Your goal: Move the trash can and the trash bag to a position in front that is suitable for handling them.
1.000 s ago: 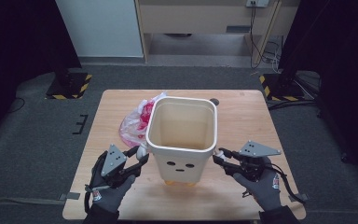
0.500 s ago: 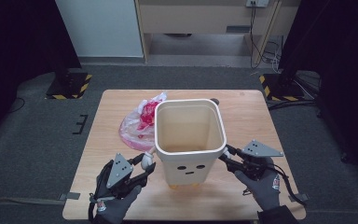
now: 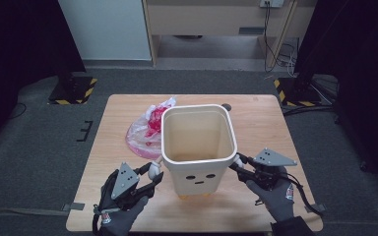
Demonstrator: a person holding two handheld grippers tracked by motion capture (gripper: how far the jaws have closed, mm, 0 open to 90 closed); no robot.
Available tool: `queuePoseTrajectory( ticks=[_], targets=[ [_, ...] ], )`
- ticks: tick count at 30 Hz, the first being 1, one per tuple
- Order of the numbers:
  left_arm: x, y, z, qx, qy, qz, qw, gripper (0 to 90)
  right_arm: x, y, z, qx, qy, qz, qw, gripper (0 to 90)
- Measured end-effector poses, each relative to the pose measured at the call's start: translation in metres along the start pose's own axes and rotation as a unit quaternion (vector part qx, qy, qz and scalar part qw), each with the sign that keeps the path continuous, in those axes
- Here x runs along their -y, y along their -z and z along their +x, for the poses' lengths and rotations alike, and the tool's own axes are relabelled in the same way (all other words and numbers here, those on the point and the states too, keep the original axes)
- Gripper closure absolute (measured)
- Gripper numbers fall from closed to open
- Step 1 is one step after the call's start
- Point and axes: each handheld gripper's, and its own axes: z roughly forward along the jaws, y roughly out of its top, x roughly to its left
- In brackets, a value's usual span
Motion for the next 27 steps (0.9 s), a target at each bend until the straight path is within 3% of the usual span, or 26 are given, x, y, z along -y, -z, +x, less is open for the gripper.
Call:
queuePoseTrajectory(
  ticks=[8,12,15,17,27],
  targets=[
    [0.0,-0.001,0.003,0.001,-0.002,0.003,1.0,52.2,-0.002,0.002,0.001,-0.005,-0.003,-0.007,1.0,60.8],
    [0.001,-0.003,0.013,-0.001,0.0,0.003,1.0,52.9,-0.005,0.006,0.002,-0.016,-0.008,0.005,0.9998,61.7],
    [0.002,-0.004,0.023,0.002,0.014,-0.001,0.9999,53.5,-0.007,0.007,0.008,-0.028,-0.004,0.014,0.9995,61.6],
    [0.001,-0.005,0.027,-0.001,0.008,-0.001,1.0,53.8,-0.008,0.007,0.01,-0.031,-0.004,0.015,0.9994,61.3],
    [0.002,-0.009,0.036,-0.006,0.008,0.001,0.9999,54.3,-0.01,0.011,0.021,-0.046,-0.01,0.041,0.998,59.3]
  ],
)
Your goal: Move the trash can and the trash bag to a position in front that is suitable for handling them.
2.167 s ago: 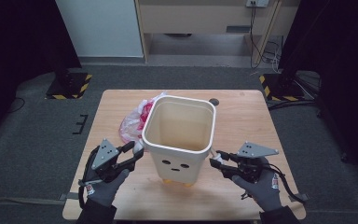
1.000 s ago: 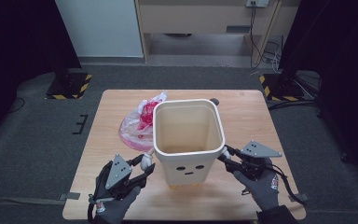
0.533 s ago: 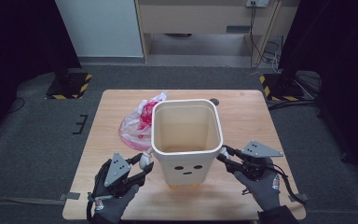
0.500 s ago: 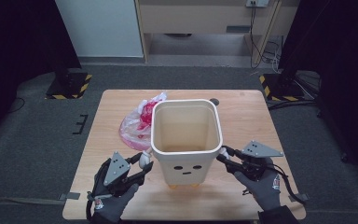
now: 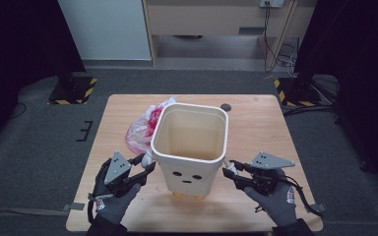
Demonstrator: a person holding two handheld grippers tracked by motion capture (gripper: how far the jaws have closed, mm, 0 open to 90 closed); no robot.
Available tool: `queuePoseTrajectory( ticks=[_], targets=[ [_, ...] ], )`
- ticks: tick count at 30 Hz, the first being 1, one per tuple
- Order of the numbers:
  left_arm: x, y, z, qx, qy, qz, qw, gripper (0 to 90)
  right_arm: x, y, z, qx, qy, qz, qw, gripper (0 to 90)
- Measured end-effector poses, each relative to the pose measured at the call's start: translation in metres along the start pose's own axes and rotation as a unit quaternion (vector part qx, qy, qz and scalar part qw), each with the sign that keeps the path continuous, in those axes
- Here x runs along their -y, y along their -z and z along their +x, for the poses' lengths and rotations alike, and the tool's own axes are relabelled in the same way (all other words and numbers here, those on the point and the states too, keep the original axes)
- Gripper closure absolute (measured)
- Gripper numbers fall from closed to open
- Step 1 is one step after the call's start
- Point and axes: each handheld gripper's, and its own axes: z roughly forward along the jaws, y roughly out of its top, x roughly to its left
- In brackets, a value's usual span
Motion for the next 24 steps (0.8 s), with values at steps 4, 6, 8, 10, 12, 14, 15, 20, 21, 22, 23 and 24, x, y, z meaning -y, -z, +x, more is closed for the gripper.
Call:
queuePoseTrajectory(
  ticks=[4,6,8,10,12,14,15,20,21,22,23,24],
  targets=[
    [0.0,0.0,0.001,0.0,-0.001,0.001,1.0,54.3,-0.001,0.0,0.0,-0.004,0.004,-0.016,0.9999,53.1],
    [0.0,0.0,0.002,-0.001,0.0,0.0,1.0,54.2,-0.003,0.001,-0.001,-0.006,-0.001,-0.02,0.9998,55.4],
    [0.0,-0.001,0.003,-0.002,0.0,0.001,1.0,54.0,-0.002,0.001,-0.001,-0.008,0.001,-0.018,0.9998,58.2],
    [0.001,-0.001,0.005,-0.003,0.0,0.001,1.0,53.9,-0.002,0.001,0.001,-0.01,0.0,-0.016,0.9998,58.1],
    [0.001,-0.003,0.007,-0.004,0.003,0.0,1.0,53.8,-0.002,0.001,0.002,-0.014,-0.001,-0.013,0.9998,58.0],
    [0.001,-0.004,0.009,-0.005,0.007,-0.001,1.0,53.7,-0.002,0.001,0.004,-0.016,-0.001,-0.011,0.9998,57.7],
    [0.001,-0.004,0.01,-0.004,0.008,-0.002,1.0,53.7,-0.003,0.001,0.005,-0.015,0.0,-0.009,0.9999,57.5],
    [-0.004,0.004,0.013,0.007,0.005,-0.006,0.9999,49.4,-0.005,0.003,0.004,-0.013,-0.005,-0.015,0.9998,53.8],
    [-0.005,0.008,0.016,0.011,0.006,-0.014,0.9998,49.2,-0.007,0.006,0.002,-0.015,-0.01,-0.02,0.9996,52.9],
    [-0.008,0.012,0.018,0.012,0.007,-0.019,0.9997,49.3,-0.008,0.009,0.001,-0.016,-0.016,-0.024,0.9994,52.9],
    [-0.01,0.016,0.021,0.017,0.005,-0.018,0.9997,48.2,-0.01,0.013,-0.001,-0.013,-0.018,-0.037,0.9991,53.2],
    [-0.012,0.019,0.023,0.023,0.002,-0.018,0.9996,46.9,-0.012,0.018,-0.003,-0.011,-0.022,-0.043,0.9988,53.2]
  ],
)
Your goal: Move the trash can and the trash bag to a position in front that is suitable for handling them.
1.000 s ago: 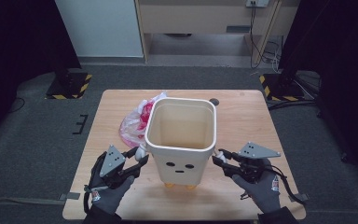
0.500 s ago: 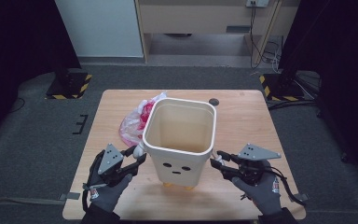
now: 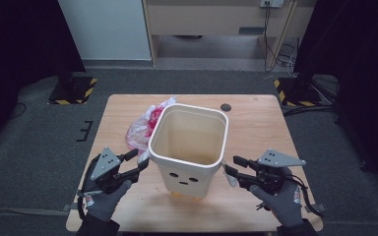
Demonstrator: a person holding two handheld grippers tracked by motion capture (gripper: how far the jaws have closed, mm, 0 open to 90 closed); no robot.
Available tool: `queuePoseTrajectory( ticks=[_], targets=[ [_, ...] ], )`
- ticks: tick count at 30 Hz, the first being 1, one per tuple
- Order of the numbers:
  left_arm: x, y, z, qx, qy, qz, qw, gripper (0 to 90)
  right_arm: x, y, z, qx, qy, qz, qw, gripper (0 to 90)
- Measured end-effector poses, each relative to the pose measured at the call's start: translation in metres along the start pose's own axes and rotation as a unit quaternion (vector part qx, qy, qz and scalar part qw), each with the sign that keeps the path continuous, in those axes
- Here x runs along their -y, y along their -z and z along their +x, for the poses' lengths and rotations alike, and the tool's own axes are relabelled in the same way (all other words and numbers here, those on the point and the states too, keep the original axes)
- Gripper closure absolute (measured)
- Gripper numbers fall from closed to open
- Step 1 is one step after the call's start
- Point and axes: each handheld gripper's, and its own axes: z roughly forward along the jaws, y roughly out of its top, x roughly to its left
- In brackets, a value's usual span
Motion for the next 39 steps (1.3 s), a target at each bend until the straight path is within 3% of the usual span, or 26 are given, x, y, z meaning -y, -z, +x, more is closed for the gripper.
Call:
queuePoseTrajectory(
  ticks=[1,3,4,6,7,9,12,15,17,20,25,27,31,35,39],
  targets=[
    [-0.002,0.003,0.002,0.007,0.001,-0.004,1.0,45.5,-0.002,0.004,-0.002,0.001,-0.003,-0.009,1.0,52.6],
    [-0.004,0.01,0.01,0.037,0.01,0.012,0.9992,45.4,-0.006,0.013,-0.007,0.008,-0.01,-0.028,0.9995,51.0],
    [-0.005,0.014,0.014,0.038,0.009,0.012,0.9992,45.2,-0.007,0.016,-0.01,0.014,-0.014,-0.035,0.9992,49.7],
    [-0.003,0.022,0.024,0.016,0.02,0.006,0.9997,45.1,-0.007,0.021,-0.015,0.024,-0.023,-0.043,0.9985,48.6],
    [-0.001,0.025,0.03,-0.003,0.03,0.002,0.9995,44.9,-0.006,0.021,-0.018,0.031,-0.026,-0.045,0.9982,48.6],
    [0.006,0.025,0.042,-0.049,0.032,0.009,0.9983,43.2,-0.003,0.02,-0.023,0.042,-0.031,-0.046,0.9976,48.0],
    [0.023,0.007,0.055,-0.067,0.048,0.029,0.9962,43.3,0.005,0.013,-0.03,0.062,-0.039,-0.046,0.9963,47.6],
    [0.039,-0.021,0.065,-0.07,0.046,0.051,0.9952,44.5,0.016,0.005,-0.039,0.091,-0.04,-0.036,0.9944,47.6],
    [0.046,-0.041,0.067,-0.07,0.029,0.078,0.9941,45.7,0.023,0.001,-0.047,0.101,-0.044,-0.031,0.9934,47.6],
    [0.049,-0.069,0.068,-0.069,0.01,0.091,0.9934,46.1,0.032,-0.002,-0.057,0.114,-0.053,-0.022,0.9919,47.8],
    [0.048,-0.104,0.064,-0.07,-0.029,0.092,0.9929,46.8,0.045,-0.006,-0.066,0.122,-0.054,-0.008,0.9911,48.4],
    [0.047,-0.115,0.061,-0.063,-0.052,0.092,0.9924,46.8,0.048,-0.008,-0.068,0.119,-0.055,0.0,0.9914,48.0],
    [0.05,-0.133,0.061,-0.07,-0.071,0.107,0.9893,45.9,0.049,-0.01,-0.071,0.119,-0.057,0.005,0.9912,48.1],
    [0.057,-0.147,0.067,-0.075,-0.067,0.119,0.9877,47.9,0.051,-0.011,-0.072,0.119,-0.056,0.008,0.9913,48.2],
    [0.06,-0.149,0.071,-0.076,-0.06,0.126,0.9873,52.3,0.052,-0.013,-0.074,0.117,-0.057,0.013,0.9914,48.7]
  ],
)
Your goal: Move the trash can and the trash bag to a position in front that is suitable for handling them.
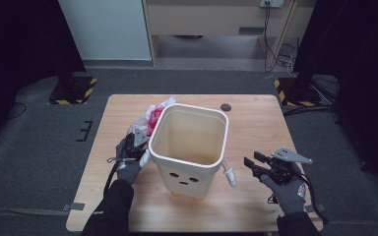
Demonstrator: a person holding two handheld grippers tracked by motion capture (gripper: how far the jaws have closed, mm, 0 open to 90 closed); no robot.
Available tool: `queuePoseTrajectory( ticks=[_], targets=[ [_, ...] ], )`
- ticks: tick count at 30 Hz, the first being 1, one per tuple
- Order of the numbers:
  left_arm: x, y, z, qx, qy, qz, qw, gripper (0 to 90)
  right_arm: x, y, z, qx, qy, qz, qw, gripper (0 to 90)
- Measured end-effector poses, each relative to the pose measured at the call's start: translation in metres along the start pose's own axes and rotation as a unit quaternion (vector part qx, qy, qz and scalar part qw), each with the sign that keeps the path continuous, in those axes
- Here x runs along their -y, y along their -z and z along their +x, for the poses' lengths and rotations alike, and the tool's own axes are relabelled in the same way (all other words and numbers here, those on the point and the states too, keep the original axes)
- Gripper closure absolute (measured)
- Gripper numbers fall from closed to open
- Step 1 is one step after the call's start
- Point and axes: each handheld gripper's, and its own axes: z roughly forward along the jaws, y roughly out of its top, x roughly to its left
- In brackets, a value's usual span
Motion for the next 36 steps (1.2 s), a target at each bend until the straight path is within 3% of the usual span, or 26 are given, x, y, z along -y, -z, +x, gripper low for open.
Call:
queuePoseTrajectory(
  ticks=[5,10,15,19,21,23,25,36],
  targets=[
    [0.005,-0.002,0.001,0.012,0.022,0.016,0.9996,69.3,0.001,-0.005,0.002,-0.004,0.003,0.008,1.0,49.3],
    [0.006,0.004,-0.001,0.015,0.011,0.036,0.9992,81.5,0.0,-0.002,0.003,-0.006,0.005,0.003,1.0,49.2],
    [0.006,0.028,0.004,0.005,0.018,0.041,0.999,84.3,0.003,0.002,-0.001,-0.005,-0.001,0.004,1.0,49.1],
    [0.011,0.049,0.007,-0.002,0.011,0.042,0.999,85.7,0.004,0.003,-0.004,0.0,-0.003,0.006,1.0,49.3],
    [0.01,0.053,0.007,-0.009,0.003,0.02,0.9997,79.9,0.004,0.003,-0.004,-0.002,-0.004,0.003,1.0,49.0],
    [0.009,0.051,0.005,-0.016,0.007,0.005,0.9998,65.9,0.003,0.001,-0.002,-0.002,-0.001,0.003,1.0,48.6],
    [0.007,0.044,0.003,-0.017,0.002,0.004,0.9998,57.7,0.003,0.001,-0.001,-0.002,0.0,0.004,1.0,48.4],
    [0.009,0.008,-0.003,-0.004,-0.026,0.016,0.9995,52.2,0.003,0.002,-0.005,-0.002,-0.004,0.004,1.0,48.1]
  ],
)
